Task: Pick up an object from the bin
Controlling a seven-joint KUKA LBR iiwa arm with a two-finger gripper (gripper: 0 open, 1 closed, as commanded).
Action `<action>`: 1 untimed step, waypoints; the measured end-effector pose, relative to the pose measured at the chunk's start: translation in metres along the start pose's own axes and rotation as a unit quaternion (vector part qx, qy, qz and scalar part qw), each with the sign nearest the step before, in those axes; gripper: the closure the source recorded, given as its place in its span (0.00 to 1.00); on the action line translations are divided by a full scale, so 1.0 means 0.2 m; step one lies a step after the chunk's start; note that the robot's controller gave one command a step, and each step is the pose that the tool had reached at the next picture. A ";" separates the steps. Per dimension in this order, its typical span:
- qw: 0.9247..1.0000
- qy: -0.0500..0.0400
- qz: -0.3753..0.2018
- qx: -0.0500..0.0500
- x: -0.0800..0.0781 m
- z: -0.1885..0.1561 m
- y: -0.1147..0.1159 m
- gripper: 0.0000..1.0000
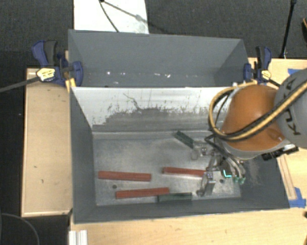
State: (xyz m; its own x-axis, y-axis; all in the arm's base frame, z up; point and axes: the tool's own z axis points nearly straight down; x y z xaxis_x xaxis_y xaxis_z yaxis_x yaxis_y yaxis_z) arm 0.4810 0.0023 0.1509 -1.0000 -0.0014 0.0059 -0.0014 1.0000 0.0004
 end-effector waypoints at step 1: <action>0.984 -0.004 -0.176 0.000 -0.34 0.41 0.12 0.00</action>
Offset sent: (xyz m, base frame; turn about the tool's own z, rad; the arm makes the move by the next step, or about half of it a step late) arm 0.0672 0.0223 -0.0809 -0.3552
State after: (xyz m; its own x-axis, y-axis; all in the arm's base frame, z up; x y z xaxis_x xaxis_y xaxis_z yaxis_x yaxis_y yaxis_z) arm 0.5484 0.0254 0.0692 -0.9372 -0.3488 -0.0028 -0.3488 0.9372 0.0007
